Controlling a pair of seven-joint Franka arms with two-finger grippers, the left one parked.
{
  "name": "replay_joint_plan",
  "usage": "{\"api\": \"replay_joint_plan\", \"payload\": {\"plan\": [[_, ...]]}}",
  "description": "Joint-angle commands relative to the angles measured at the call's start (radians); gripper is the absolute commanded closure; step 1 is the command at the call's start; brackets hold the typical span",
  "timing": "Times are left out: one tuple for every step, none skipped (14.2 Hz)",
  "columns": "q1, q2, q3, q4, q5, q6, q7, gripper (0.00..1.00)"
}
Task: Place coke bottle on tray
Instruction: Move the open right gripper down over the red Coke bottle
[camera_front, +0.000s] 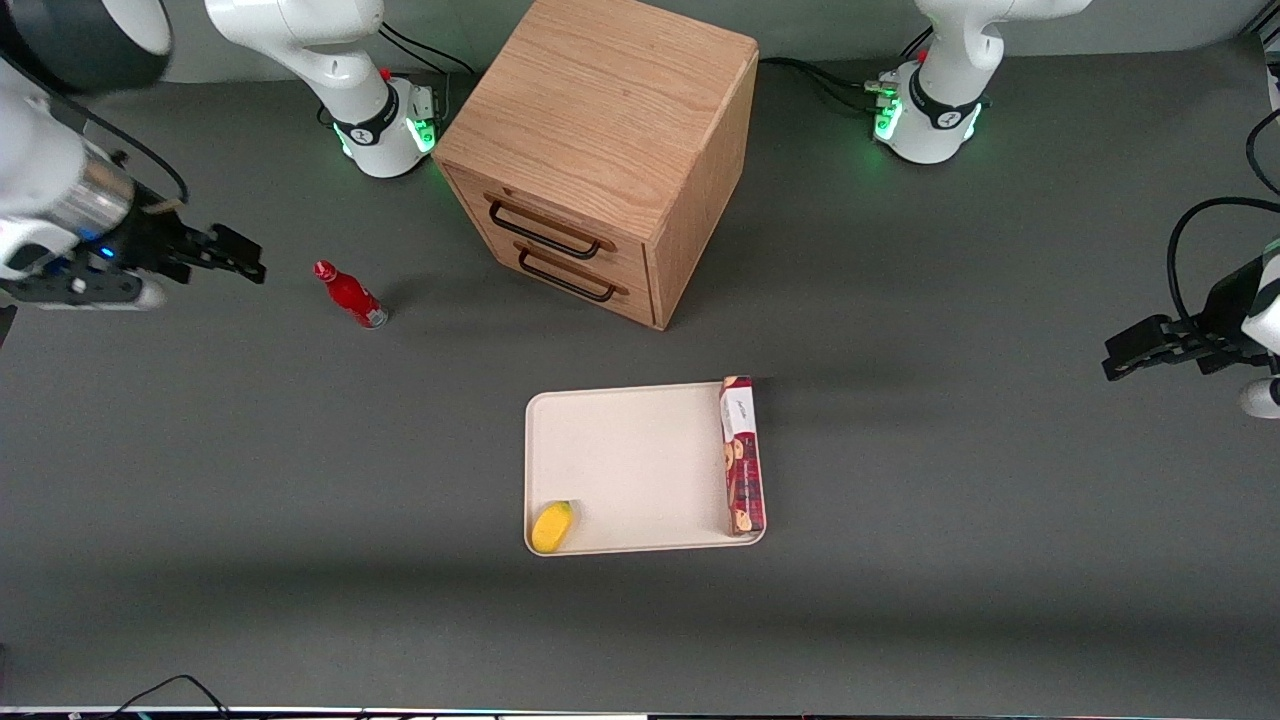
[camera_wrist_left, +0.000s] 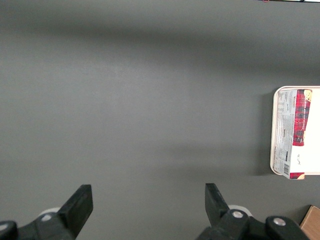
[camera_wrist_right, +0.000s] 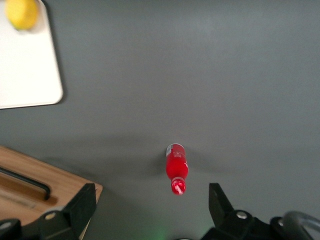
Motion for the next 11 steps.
{"api": "replay_joint_plan", "payload": {"plan": [[-0.033, -0.060, 0.013, -0.258, 0.024, 0.197, -0.018, 0.00], [-0.038, -0.061, 0.013, -0.323, 0.023, 0.257, -0.010, 0.00], [-0.038, -0.061, 0.013, -0.370, 0.023, 0.300, 0.010, 0.00], [-0.038, -0.069, 0.015, -0.413, 0.023, 0.330, 0.027, 0.00], [-0.038, -0.087, 0.019, -0.461, 0.023, 0.359, 0.032, 0.00], [-0.038, -0.102, 0.027, -0.504, 0.023, 0.394, 0.032, 0.00], [-0.038, -0.116, 0.028, -0.542, 0.023, 0.423, 0.033, 0.00], [-0.038, -0.121, 0.028, -0.567, 0.023, 0.437, 0.038, 0.00], [-0.040, -0.124, 0.028, -0.582, 0.023, 0.437, 0.039, 0.00], [-0.040, -0.145, 0.028, -0.602, 0.023, 0.437, 0.039, 0.00], [-0.040, -0.167, 0.028, -0.622, 0.023, 0.437, 0.039, 0.03]]}}
